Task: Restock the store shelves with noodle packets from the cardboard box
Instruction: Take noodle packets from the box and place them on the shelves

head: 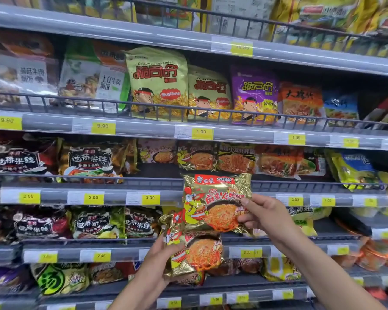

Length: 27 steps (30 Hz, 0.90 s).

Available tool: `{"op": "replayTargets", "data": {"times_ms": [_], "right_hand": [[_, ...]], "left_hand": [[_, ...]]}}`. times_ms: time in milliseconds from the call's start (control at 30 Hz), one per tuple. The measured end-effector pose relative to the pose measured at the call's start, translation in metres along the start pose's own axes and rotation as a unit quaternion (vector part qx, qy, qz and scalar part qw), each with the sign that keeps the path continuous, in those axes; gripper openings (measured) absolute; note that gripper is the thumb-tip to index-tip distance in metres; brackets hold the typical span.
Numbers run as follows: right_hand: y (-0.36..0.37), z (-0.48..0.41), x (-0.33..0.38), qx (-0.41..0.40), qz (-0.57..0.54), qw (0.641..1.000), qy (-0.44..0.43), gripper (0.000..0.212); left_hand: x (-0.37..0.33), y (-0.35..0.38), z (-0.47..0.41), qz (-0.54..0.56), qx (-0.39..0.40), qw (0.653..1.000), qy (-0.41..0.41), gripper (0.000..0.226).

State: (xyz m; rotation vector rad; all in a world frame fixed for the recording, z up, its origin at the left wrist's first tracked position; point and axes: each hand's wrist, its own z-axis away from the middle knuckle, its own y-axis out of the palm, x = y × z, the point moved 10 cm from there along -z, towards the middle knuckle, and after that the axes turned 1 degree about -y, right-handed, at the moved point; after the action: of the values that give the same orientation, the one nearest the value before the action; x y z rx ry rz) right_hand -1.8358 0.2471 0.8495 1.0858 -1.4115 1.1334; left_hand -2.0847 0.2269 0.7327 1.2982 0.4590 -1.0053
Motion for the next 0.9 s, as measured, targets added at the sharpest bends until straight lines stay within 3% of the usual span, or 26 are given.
{"op": "replayTargets", "data": {"times_ms": [133, 233, 333, 600, 767, 900], "right_hand": [[0.004, -0.007, 0.002, -0.010, -0.016, 1.000, 0.003, 0.023], [0.006, -0.018, 0.001, -0.013, -0.043, 0.999, 0.026, 0.030], [0.009, -0.028, 0.006, -0.006, -0.059, 0.998, 0.027, 0.030], [0.012, -0.053, 0.031, -0.014, -0.015, 0.999, -0.032, 0.016], [0.015, -0.070, 0.044, -0.020, -0.017, 0.999, -0.047, 0.031], [0.020, -0.093, 0.047, -0.016, -0.078, 0.997, -0.007, 0.052]], "left_hand": [[0.006, -0.013, -0.008, -0.018, -0.003, 1.000, -0.006, 0.110], [0.005, -0.021, -0.010, -0.014, -0.007, 1.000, 0.012, 0.107], [0.003, -0.027, -0.015, 0.002, -0.001, 1.000, 0.018, 0.133], [-0.003, -0.021, -0.008, -0.027, 0.025, 0.999, 0.019, 0.119], [-0.009, -0.025, -0.007, -0.039, -0.002, 0.998, 0.044, 0.126], [-0.015, -0.017, 0.004, -0.026, -0.002, 0.999, 0.042, 0.078]]}}
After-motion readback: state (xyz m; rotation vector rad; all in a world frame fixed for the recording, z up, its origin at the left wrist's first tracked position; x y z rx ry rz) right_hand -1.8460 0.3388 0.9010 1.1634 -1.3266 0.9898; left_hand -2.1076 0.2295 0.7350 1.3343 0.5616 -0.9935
